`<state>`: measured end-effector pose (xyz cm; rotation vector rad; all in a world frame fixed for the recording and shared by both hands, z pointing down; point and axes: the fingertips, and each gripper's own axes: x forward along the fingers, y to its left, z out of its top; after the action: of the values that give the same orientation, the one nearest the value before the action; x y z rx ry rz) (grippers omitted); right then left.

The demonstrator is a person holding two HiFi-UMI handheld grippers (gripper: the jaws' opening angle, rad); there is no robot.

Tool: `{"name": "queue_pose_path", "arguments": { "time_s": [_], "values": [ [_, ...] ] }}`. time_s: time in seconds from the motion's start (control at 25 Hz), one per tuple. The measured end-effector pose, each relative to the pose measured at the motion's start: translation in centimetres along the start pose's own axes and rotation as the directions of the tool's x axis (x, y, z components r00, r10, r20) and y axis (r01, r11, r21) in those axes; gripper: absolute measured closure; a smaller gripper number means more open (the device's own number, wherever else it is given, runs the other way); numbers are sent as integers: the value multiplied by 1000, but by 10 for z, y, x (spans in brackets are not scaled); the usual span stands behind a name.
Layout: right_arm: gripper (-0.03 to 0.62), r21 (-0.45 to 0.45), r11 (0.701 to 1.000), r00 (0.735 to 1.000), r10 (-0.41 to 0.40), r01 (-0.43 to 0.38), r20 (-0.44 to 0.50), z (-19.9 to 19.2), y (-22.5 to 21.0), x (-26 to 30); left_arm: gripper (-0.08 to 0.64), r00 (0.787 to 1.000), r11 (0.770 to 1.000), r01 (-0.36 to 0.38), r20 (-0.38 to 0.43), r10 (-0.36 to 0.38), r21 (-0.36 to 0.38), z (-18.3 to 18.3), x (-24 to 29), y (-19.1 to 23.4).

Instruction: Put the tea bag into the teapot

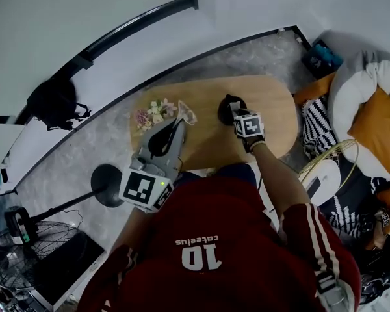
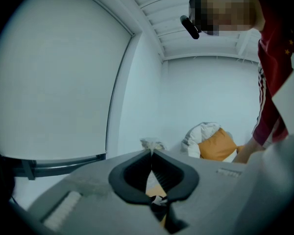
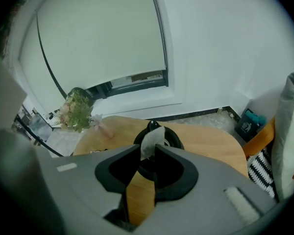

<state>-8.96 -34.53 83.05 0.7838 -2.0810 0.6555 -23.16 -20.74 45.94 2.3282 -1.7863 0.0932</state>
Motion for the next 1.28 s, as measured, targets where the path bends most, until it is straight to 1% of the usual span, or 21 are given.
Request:
{"name": "queue_pose_path", "arguments": {
  "time_s": [0.08,0.16,0.56,0.8,0.96,1.04,1.16,1.28],
  "values": [
    [475,-2,1000,1000,-3,3,0,1,0,1,555,1000,1000,0,-1,0,7,1,1,-1],
    [461,5,1000,1000,-10,10,3,2,-1,0,555,1000,1000,-1,0,1,9,1,0,0],
    [460,46,999,998,-24,21,66,7,1,-32,555,1000,1000,16,23,-16,9,6,5,-7],
    [460,72,996,996,-50,44,76,1,-6,-59,555,999,999,47,24,-47,-2,7,13,-18],
    [460,100,993,995,-71,64,70,-9,-18,-71,555,996,997,76,42,-75,-30,13,20,-25],
    [460,121,990,994,-83,73,77,-13,-20,-81,555,994,995,96,49,-95,-28,15,22,-29],
    [460,163,984,990,-94,75,109,-11,-22,-99,555,992,993,118,53,-118,-14,17,31,-31],
    [460,200,978,982,-96,63,162,-3,-20,-121,555,990,991,131,55,-129,-22,19,38,-33]
  ]
}}
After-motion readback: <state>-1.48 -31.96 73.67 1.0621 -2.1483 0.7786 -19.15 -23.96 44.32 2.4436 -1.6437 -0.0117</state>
